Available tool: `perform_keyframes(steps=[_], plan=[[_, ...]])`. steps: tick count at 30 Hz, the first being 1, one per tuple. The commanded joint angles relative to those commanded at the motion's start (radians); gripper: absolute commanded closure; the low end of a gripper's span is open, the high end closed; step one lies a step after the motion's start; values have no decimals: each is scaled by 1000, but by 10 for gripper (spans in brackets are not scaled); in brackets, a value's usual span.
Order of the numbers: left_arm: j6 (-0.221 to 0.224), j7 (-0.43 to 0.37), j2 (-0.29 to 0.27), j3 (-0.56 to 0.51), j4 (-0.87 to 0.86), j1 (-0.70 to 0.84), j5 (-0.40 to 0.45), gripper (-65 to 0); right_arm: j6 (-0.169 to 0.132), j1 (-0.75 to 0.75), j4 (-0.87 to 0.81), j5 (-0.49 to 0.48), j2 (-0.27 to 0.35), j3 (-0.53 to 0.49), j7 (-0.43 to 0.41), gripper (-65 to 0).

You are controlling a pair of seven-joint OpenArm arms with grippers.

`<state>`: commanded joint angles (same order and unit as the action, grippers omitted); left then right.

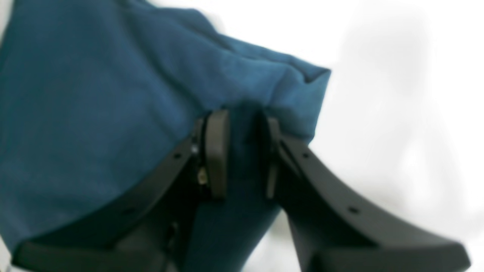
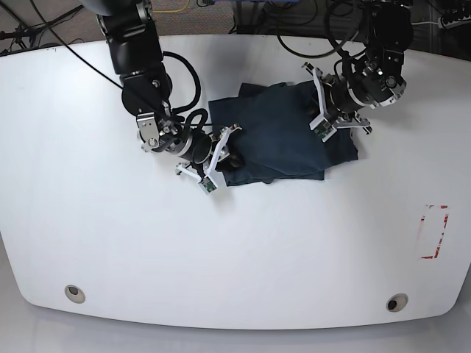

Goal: Fold the T-shirt properly
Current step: 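Grasp opposite edges of the folded bundle with both grippers, then fold the bundle over once more with both grippers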

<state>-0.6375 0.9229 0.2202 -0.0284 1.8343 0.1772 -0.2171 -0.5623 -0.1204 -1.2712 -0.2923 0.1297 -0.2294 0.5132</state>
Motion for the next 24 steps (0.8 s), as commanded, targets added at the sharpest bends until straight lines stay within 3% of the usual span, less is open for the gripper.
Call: perform_keyframes(steps=[10, 14, 17, 21, 24], plan=[[-3, -3, 41, -11, -222, -173, 2, -82, -2, 172, -141, 5, 18, 89, -12, -122], [-58, -3, 100, -68, -296, -253, -2, -82, 8, 245, -256, -2, 26, 89, 14, -122], [-61, -3, 135, -94, -310, -287, 2, -82, 11, 288, -344, 5, 20, 89, 71, -122], [-61, -5, 146, -133, -325, -341, 2, -82, 48, 325, -413, -2, 15, 87, 103, -122], [-61, -5, 175, -167, -321, -374, 0, -82, 77, 359, -485, 3, -28, 86, 132, -122]])
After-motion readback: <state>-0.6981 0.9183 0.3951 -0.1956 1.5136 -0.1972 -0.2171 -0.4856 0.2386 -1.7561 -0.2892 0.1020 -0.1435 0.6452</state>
